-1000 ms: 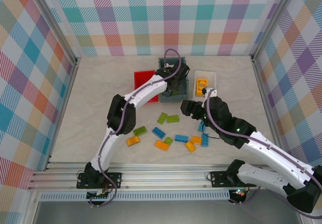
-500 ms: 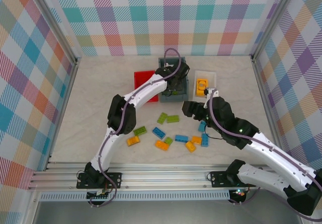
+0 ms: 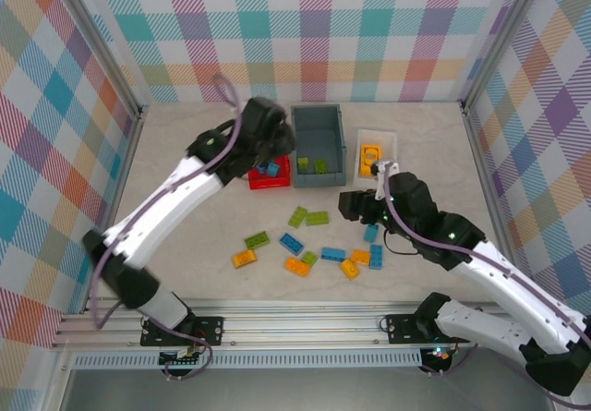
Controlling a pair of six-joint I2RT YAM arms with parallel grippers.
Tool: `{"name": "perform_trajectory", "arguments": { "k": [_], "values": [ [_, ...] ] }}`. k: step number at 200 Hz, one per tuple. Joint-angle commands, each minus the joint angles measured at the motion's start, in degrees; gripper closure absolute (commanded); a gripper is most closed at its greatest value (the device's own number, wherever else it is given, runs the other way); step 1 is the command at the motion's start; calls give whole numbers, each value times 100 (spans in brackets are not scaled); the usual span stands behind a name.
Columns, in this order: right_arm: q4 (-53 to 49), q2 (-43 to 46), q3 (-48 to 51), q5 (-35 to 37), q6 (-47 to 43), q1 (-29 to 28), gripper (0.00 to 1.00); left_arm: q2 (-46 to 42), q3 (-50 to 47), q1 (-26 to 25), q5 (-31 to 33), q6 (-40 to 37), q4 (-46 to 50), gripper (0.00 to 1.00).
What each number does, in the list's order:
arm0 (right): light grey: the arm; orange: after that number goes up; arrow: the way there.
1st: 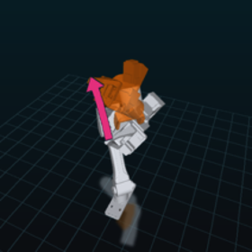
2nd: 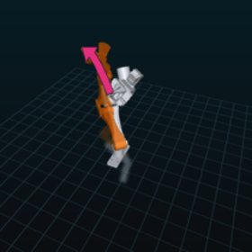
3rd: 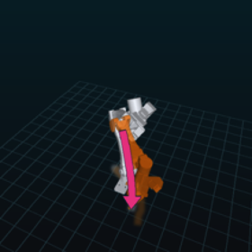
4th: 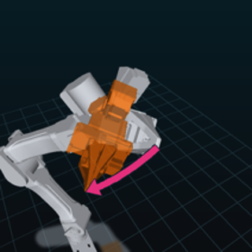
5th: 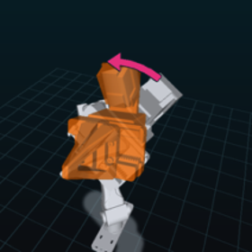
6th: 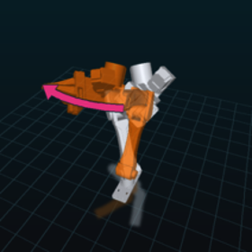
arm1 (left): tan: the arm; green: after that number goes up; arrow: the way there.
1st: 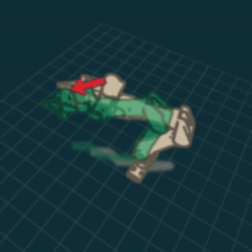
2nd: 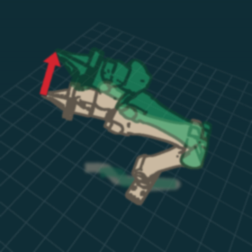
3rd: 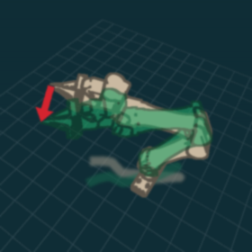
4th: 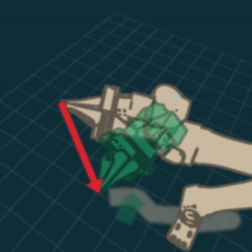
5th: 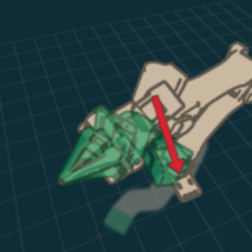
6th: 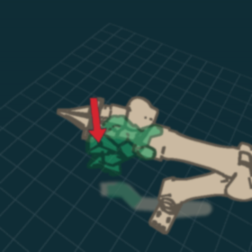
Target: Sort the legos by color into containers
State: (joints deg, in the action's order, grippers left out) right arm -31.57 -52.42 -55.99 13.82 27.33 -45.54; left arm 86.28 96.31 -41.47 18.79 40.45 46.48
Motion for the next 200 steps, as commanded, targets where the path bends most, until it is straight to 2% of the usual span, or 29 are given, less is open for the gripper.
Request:
{"name": "perform_trajectory", "arguments": {
  "k": [1,39,56,79,91,106,138,169,200],
  "values": [
    [-340,-484,-168,-165,-527,-559,26,-957,-1159,-76,3,536,84,48],
    [-924,-1664,-275,122,-460,-1638,31,-2902,-2855,-72,-127,916,418,47],
    [-1335,-2132,-194,221,-7,-1862,33,-3576,-3363,-79,-231,1134,623,47],
    [-1853,-2066,260,612,1027,-1970,32,-4161,-3876,-78,-557,1298,616,49],
    [-1958,-1869,568,656,1409,-1932,30,-4231,-4027,-72,-783,1314,522,49],
    [-1890,-1837,851,385,1567,-1732,30,-4204,-4214,-78,-1156,1266,202,50],
    [-1466,-2228,1089,8,1281,-1377,29,-4074,-4463,-86,-1820,1194,-546,50],
    [-1202,-2562,1079,-297,1039,-991,36,-4040,-4394,-88,-1835,1123,-575,50],
    [-1099,-2738,1110,-474,1047,-956,43,-4067,-4434,-82,-1826,1093,-579,50]
  ]
}}
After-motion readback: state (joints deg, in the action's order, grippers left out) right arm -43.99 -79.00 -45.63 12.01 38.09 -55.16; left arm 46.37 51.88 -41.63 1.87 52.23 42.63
